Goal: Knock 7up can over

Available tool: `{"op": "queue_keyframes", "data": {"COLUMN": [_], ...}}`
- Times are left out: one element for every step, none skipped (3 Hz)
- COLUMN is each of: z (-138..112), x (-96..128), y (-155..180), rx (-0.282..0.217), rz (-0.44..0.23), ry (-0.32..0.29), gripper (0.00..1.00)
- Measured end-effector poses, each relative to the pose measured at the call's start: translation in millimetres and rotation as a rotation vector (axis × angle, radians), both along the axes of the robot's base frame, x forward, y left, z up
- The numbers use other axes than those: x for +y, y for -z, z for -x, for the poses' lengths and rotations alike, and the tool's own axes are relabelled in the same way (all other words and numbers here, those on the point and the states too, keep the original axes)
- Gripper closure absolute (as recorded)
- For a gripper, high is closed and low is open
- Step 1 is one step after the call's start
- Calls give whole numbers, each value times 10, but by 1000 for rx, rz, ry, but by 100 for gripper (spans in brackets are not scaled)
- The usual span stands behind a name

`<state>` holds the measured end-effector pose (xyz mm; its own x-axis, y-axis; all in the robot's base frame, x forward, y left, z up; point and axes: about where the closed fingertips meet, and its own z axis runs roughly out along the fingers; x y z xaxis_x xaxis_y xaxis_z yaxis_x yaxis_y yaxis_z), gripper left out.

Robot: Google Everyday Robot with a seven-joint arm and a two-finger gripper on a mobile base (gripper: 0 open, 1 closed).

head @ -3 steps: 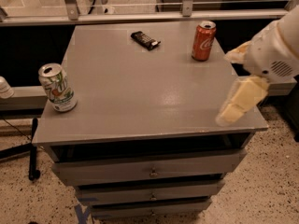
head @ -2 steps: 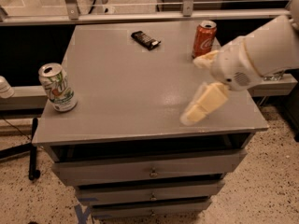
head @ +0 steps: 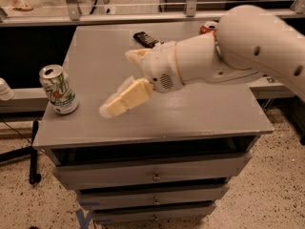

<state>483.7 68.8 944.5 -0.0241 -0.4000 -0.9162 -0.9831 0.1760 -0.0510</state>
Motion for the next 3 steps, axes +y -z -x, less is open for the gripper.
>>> {"op": "queue_keyframes", "data": {"z": [55, 82, 20], "x": [208, 203, 442], "y": [-147, -133, 9], "rx": [-1, -11, -35], "rz": [-48, -45, -98], "ry": [-14, -7, -12], "gripper": [0, 0, 0]}}
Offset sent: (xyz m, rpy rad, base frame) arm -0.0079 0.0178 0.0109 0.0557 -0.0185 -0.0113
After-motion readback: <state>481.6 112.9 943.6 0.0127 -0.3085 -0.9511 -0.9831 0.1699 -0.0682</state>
